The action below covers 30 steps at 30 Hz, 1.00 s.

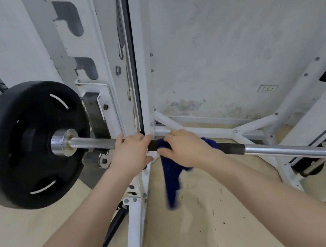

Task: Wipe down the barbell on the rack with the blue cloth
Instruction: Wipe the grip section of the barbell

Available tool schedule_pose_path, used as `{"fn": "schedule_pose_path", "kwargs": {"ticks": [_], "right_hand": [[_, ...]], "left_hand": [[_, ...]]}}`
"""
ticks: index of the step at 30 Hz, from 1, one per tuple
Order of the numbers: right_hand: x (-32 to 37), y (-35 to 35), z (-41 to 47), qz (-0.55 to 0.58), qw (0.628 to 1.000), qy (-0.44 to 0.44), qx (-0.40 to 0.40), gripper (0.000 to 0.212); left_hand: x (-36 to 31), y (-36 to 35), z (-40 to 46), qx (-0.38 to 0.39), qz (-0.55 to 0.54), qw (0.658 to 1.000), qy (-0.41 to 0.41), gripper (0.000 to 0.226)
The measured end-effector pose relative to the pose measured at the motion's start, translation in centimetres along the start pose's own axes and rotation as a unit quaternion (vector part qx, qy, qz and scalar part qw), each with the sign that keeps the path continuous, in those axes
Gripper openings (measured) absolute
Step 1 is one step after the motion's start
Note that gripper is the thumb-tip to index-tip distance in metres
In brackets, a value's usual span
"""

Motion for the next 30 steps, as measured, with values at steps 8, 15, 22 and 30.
{"fn": "schedule_pose_path", "kwargs": {"ticks": [8,15,22,30], "right_hand": [[-1.7,-4.3,0.4,-0.176,0.973,-0.131,-0.069,0.071],[-2.1,-2.9,4.9,0.047,0.987,0.043,0.148,0.049],[0.2,-3.1,7.8,0.147,0.971,0.053,0.182,0.049],[-1.3,-3.3,5.9,-0.017,0.996,-0.013,0.083,0.048]], "left_hand": [[3.3,-0.3,0.5,-0.067,0.031,0.995,0.074,0.035],[3.7,-0.2,0.5,-0.103,-0.005,0.994,0.030,0.021],[3.7,-0.3,0.7,-0.103,-0.003,0.994,0.031,0.020],[4.5,0.3,1.0,-0.092,-0.014,0.995,0.026,0.014]]}}
Point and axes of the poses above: each hand's wrist, its own z-axis towards the middle knuckle, its own y-axis out of the back of the hand, x = y × z, the point moved 8 cm from there along z, towards the middle knuckle, and after that the axes turned 5 degrees about x, right-handed, at the moved point
